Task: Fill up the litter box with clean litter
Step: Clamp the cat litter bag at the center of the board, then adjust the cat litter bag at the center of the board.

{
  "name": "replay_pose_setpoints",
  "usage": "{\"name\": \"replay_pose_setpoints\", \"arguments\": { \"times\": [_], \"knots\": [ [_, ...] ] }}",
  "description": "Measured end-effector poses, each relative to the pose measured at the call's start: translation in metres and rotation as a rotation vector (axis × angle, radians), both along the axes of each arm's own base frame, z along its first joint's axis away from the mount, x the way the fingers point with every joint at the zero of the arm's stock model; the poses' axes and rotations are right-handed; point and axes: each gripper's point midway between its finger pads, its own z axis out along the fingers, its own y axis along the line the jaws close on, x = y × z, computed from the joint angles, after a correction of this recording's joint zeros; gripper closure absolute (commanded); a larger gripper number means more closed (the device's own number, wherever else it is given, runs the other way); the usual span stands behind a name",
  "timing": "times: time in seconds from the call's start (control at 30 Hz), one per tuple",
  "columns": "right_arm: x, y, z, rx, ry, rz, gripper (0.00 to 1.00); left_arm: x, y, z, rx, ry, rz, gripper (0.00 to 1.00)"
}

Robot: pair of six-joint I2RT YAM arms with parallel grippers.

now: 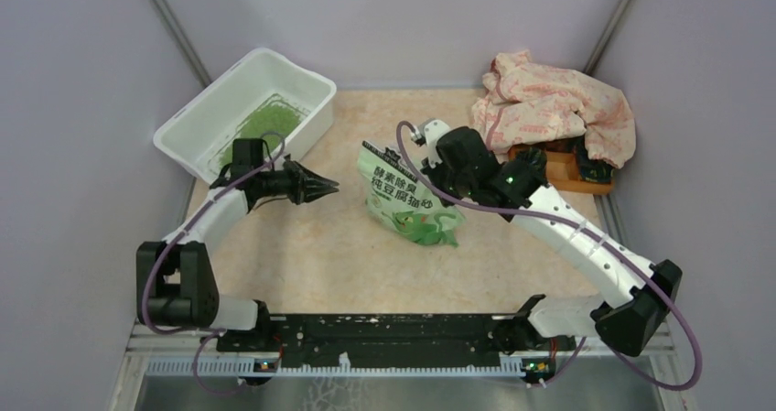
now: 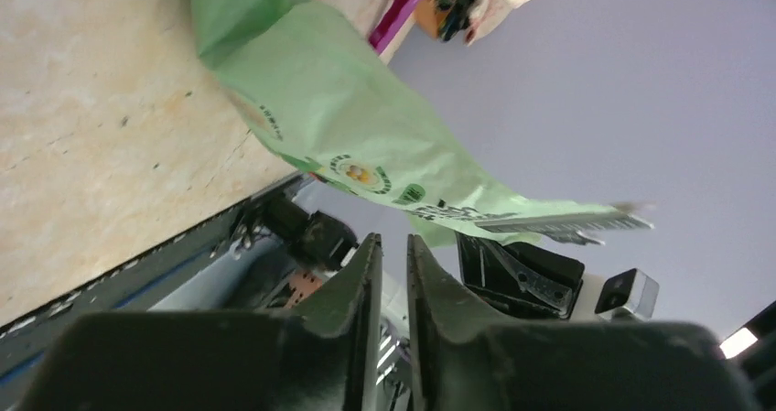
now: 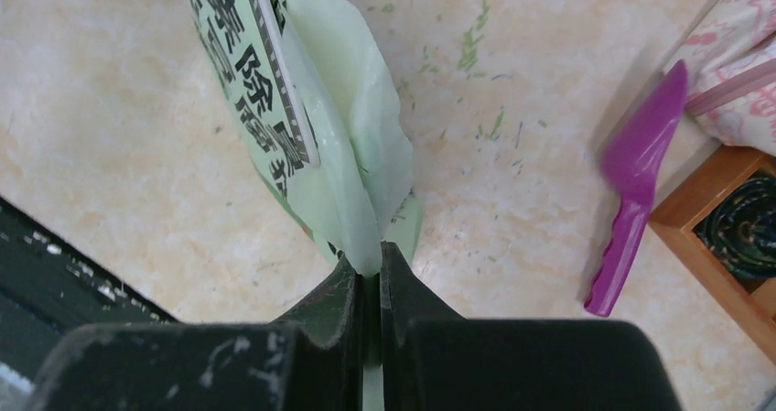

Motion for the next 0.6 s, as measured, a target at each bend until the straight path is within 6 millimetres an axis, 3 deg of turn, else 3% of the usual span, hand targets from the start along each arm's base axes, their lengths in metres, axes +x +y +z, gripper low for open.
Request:
{"name": "replay_pose_setpoints", "arguments": {
  "times": [0.07,0.17,0.37,0.6],
  "knots": [
    [0.014,-0.001,0.005,0.024,-0.03,-0.026,1.0,0.006,0.004,0.009,0.011,-0.073,0.022,0.52],
    [0.037,-0.009,0.007,0.052,-0.064,-0.076,1.0,0.012,0.007,0.023,0.024,-0.189,0.049,0.42],
    [0.08,-0.04,0.011,0.075,-0.115,-0.184,1.0,0.013,0.012,0.038,0.045,-0.342,0.092,0.37],
    [0.102,-0.078,0.012,0.076,-0.133,-0.29,1.0,0.02,0.005,0.048,0.089,-0.453,0.114,0.35]
  ]
}}
